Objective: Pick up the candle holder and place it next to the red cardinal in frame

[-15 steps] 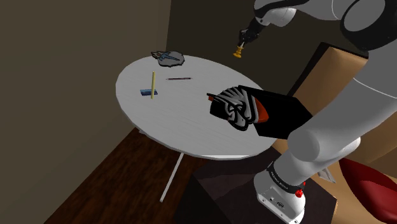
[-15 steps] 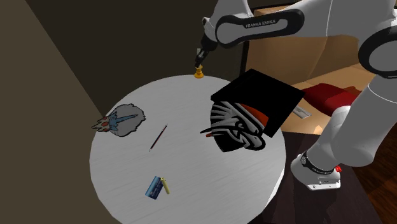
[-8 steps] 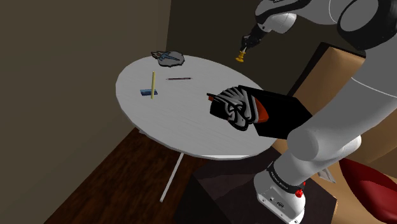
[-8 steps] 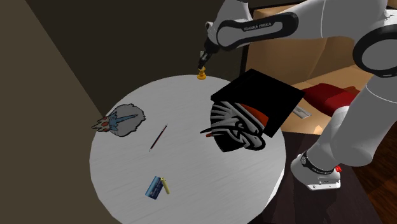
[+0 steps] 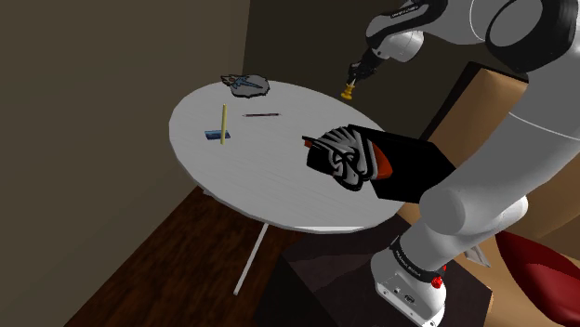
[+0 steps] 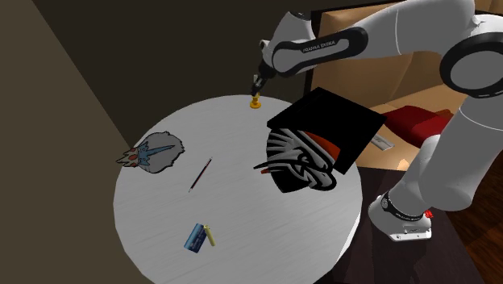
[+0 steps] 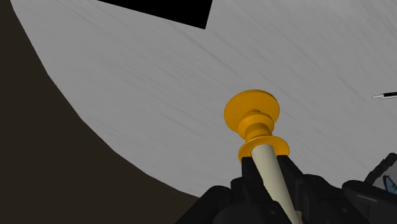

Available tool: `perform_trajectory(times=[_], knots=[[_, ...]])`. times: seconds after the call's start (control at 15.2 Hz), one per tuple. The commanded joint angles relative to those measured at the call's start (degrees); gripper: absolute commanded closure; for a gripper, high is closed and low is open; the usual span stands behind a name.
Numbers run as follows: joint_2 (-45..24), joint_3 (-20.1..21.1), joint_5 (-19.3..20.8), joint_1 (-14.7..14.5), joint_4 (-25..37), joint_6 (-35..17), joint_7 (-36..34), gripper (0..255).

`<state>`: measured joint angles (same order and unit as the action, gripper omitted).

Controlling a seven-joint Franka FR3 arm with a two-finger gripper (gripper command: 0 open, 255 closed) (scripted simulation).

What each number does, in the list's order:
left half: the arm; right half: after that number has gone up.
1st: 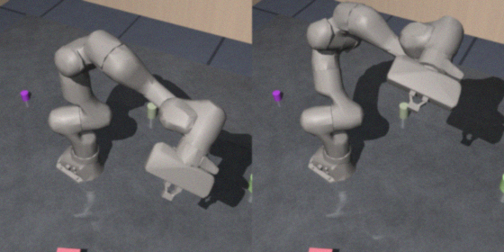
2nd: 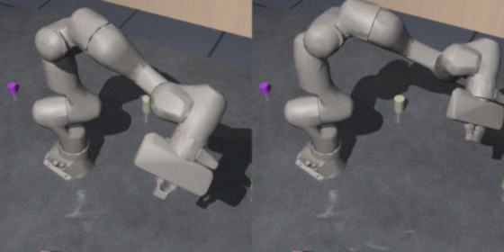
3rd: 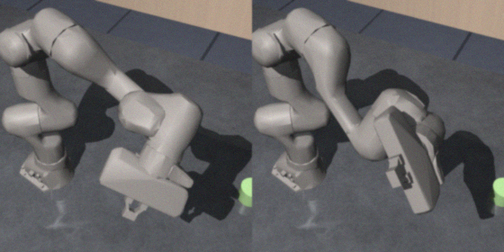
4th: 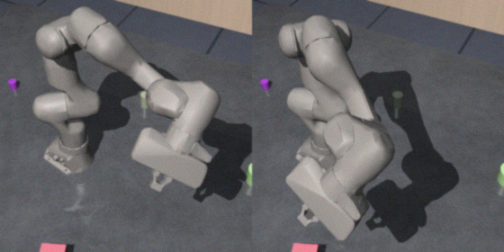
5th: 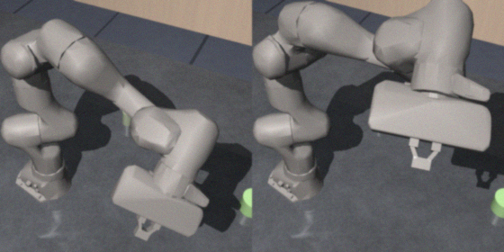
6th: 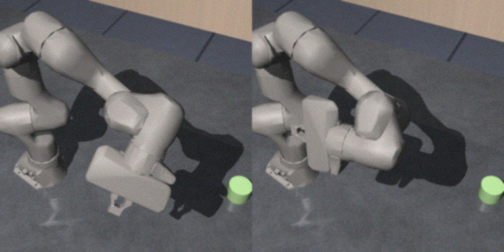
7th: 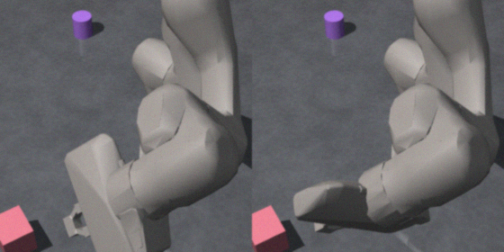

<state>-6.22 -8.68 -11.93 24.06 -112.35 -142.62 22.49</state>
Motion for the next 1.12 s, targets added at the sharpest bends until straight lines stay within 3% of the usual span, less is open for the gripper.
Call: perform_trajectory(times=[0.0, 1.06], knots=[[-0.56, 0.09, -0.43, 0.01, -0.79, -1.35, 0.40, 255], [-6.52, 1.59, -5.50, 0.74, -5.85, -12.07, 5.16, 255]])
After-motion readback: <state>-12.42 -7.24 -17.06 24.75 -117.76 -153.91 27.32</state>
